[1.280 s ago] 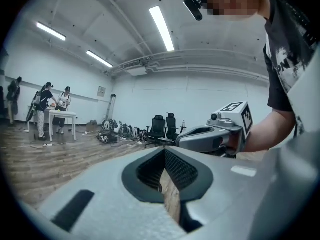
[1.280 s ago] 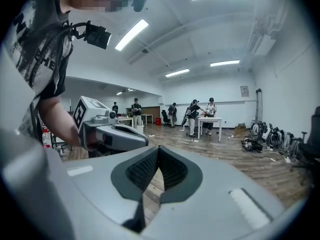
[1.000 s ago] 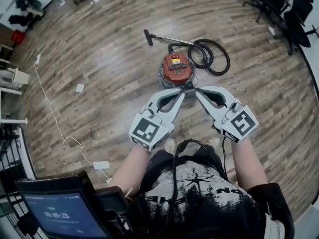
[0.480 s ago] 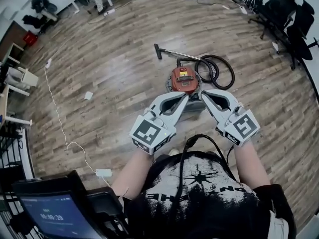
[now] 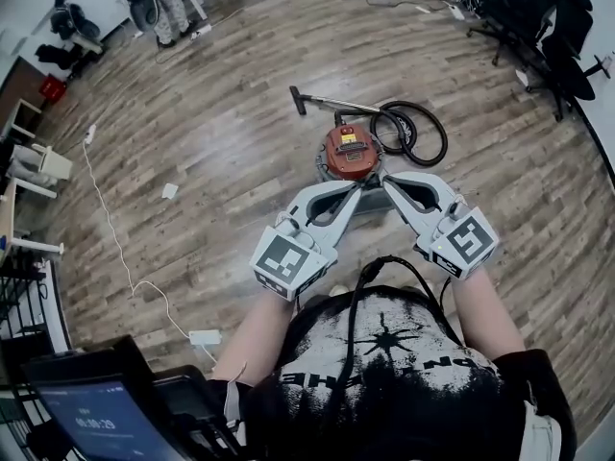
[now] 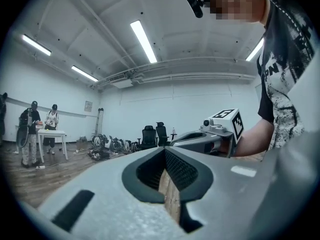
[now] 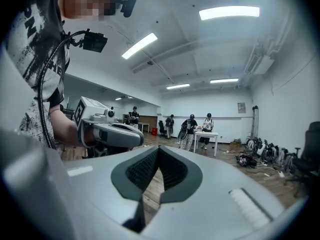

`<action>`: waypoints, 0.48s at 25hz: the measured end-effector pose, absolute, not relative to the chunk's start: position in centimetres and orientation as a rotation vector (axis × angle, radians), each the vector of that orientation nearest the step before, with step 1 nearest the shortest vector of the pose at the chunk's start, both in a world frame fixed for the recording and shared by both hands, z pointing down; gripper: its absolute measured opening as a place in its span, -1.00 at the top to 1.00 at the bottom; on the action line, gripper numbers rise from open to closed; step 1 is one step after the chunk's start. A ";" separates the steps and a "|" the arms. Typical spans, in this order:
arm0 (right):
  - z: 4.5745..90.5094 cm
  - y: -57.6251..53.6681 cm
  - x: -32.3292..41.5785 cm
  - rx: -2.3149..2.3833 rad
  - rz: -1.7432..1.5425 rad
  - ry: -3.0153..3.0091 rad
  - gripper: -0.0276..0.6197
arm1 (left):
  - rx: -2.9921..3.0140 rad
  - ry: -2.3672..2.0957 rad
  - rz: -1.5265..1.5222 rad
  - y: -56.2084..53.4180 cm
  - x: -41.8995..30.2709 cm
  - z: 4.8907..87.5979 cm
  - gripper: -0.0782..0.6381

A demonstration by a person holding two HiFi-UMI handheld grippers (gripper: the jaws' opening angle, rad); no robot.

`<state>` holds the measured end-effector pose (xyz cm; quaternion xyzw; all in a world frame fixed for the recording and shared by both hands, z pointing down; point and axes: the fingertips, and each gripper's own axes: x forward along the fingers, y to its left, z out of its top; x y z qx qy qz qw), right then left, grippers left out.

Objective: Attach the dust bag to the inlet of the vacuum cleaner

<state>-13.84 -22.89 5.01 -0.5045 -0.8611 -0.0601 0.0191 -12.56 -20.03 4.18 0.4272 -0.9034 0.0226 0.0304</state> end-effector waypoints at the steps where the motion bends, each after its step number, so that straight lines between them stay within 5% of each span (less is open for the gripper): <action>1: 5.0 -22.8 -13.6 -1.567 -0.194 -2.671 0.90 | 1.325 -2.780 0.083 -20.2 -12.3 4.2 0.78; 12: 4.8 -22.8 -12.8 -1.571 -0.194 -2.657 0.90 | 1.343 -2.755 0.092 -20.6 -11.0 4.2 0.78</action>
